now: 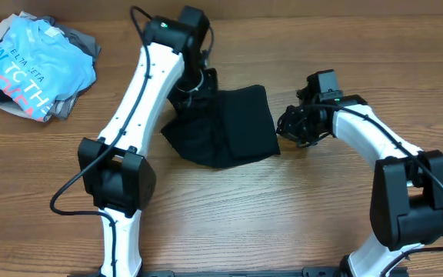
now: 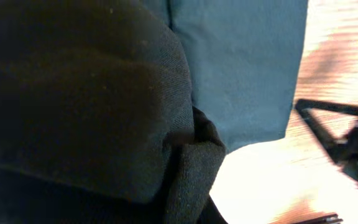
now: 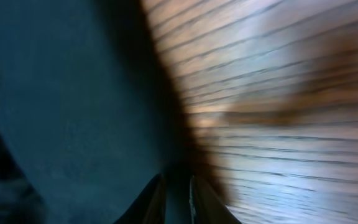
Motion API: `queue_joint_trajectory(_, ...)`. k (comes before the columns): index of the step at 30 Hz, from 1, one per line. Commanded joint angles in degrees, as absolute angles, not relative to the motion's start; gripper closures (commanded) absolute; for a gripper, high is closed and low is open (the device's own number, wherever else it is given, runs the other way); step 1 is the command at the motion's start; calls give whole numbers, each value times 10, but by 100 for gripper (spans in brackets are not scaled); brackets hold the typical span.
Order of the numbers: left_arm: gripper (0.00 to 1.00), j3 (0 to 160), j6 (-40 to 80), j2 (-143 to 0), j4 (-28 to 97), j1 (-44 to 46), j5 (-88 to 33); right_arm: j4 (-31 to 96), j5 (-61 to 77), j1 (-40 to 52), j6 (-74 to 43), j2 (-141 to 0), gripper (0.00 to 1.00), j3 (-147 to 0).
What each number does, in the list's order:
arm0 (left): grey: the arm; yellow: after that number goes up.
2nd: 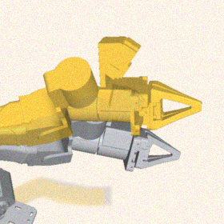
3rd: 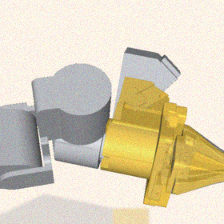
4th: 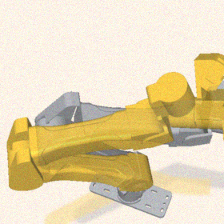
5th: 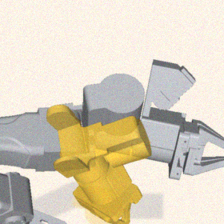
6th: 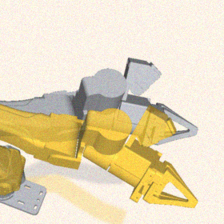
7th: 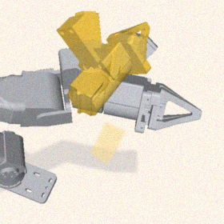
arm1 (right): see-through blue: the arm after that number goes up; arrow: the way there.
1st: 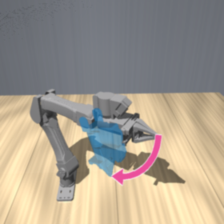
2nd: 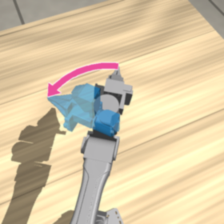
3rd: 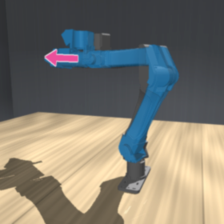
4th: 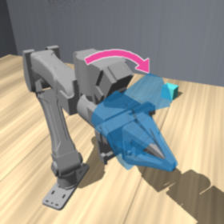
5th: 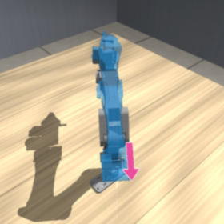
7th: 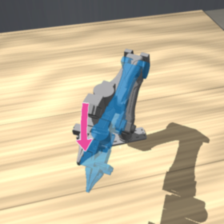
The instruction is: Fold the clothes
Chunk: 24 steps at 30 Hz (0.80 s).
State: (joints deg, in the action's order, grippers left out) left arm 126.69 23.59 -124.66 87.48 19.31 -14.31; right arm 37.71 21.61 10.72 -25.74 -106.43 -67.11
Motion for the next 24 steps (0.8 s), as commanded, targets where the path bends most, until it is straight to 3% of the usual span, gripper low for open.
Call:
queue_joint_trajectory(1,96,1317,223,-1250,883,196,-151,372,197,130,-284,-1087,82,-671)
queue_joint_trajectory(12,96,1331,223,-1250,845,234,-194,358,198,171,-301,-1121,81,-671)
queue_joint_trajectory(24,85,1322,228,-1264,754,322,-169,356,207,171,-303,-1121,80,-671)
